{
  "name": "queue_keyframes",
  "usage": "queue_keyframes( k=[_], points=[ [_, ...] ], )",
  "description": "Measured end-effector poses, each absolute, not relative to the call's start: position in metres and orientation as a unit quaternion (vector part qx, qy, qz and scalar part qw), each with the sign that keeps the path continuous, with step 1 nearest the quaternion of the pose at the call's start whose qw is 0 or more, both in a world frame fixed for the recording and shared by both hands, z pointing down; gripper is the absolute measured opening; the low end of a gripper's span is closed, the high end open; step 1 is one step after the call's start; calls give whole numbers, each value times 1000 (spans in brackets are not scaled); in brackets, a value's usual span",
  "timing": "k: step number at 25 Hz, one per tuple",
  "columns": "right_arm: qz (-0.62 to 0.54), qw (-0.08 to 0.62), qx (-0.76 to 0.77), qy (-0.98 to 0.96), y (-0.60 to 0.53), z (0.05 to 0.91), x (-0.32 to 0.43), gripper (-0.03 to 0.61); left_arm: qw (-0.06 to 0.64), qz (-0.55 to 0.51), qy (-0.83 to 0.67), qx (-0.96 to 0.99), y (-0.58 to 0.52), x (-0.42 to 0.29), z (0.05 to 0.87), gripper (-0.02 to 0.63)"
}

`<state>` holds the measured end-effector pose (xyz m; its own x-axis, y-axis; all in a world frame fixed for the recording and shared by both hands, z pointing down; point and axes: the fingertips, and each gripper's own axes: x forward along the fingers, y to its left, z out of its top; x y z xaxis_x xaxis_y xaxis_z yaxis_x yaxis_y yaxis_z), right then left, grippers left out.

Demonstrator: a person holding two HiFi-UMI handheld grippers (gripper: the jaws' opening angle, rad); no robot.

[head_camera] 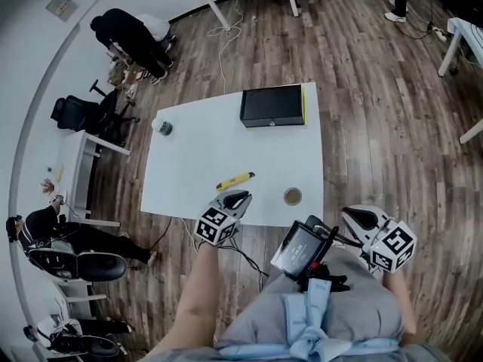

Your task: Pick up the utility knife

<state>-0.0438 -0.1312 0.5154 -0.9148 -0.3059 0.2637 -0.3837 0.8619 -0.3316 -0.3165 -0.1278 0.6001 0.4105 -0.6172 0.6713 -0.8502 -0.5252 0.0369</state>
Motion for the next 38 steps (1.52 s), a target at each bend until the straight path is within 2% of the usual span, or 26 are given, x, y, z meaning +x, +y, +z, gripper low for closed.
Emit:
queue_keyframes(
  k=[5,6,8,9,16,38],
  points=[
    [196,107,196,-955,-134,519,-36,30,180,333,-447,811,-135,-332,612,25],
    [198,107,199,-954,-135,520,-34,31,179,338,-446,809,-136,-336,615,47],
    [200,107,204,-952,-136,520,-32,29,178,351,-443,806,-139,-342,621,143],
    [201,107,206,-952,-136,521,-32,31,176,359,-439,805,-140,-345,624,149],
    [205,118,211,-949,-132,520,-44,31,157,401,-407,806,-144,-366,639,149],
    [224,145,237,-934,-125,542,-44,30,162,496,-319,791,-162,-400,702,149]
  ],
)
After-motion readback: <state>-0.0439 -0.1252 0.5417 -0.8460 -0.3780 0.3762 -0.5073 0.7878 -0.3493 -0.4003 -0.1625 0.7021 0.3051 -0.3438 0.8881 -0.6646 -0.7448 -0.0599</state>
